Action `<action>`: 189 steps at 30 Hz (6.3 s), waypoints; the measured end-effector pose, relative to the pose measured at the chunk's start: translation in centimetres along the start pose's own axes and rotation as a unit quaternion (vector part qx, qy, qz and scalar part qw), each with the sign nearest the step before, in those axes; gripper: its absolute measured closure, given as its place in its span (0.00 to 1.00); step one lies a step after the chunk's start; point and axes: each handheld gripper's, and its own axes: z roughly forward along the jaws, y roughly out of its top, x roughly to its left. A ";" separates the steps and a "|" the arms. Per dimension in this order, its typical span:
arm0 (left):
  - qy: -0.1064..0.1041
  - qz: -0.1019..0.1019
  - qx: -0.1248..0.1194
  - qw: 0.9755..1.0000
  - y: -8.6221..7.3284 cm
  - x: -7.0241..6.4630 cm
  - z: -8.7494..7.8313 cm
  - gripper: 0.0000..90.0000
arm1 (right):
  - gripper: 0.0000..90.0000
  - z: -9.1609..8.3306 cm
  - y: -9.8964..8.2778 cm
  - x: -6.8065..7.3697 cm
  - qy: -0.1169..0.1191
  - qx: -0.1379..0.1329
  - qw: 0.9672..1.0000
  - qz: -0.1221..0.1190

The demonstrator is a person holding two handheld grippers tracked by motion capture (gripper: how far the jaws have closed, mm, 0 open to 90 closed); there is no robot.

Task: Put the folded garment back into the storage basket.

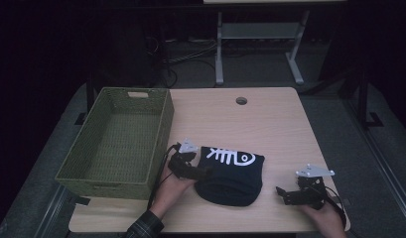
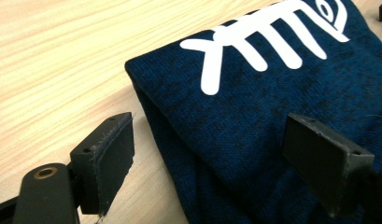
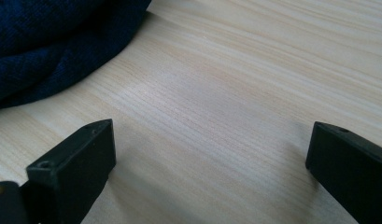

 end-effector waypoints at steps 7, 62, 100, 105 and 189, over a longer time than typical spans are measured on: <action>0.000 0.003 0.014 1.000 -0.5 0.3 0.7 0.19 | 0.01 0.0 0.0 0.0 0.000 0.000 1.000 0.000; -0.078 0.031 -0.022 0.996 3.7 -2.1 -3.7 0.81 | 0.01 0.0 0.0 0.0 0.002 0.000 1.000 -0.001; -0.052 0.035 -0.089 0.994 7.8 1.8 -12.9 0.82 | 0.01 0.0 0.0 0.0 0.002 0.000 1.000 0.000; -0.043 0.037 -0.096 0.994 8.3 2.6 -14.0 0.82 | 0.01 0.0 0.0 0.0 0.002 0.000 1.000 0.000; 0.081 -0.082 -0.107 0.988 -0.1 15.2 -26.2 0.83 | 0.01 0.1 0.1 0.0 -0.001 -0.001 1.000 0.004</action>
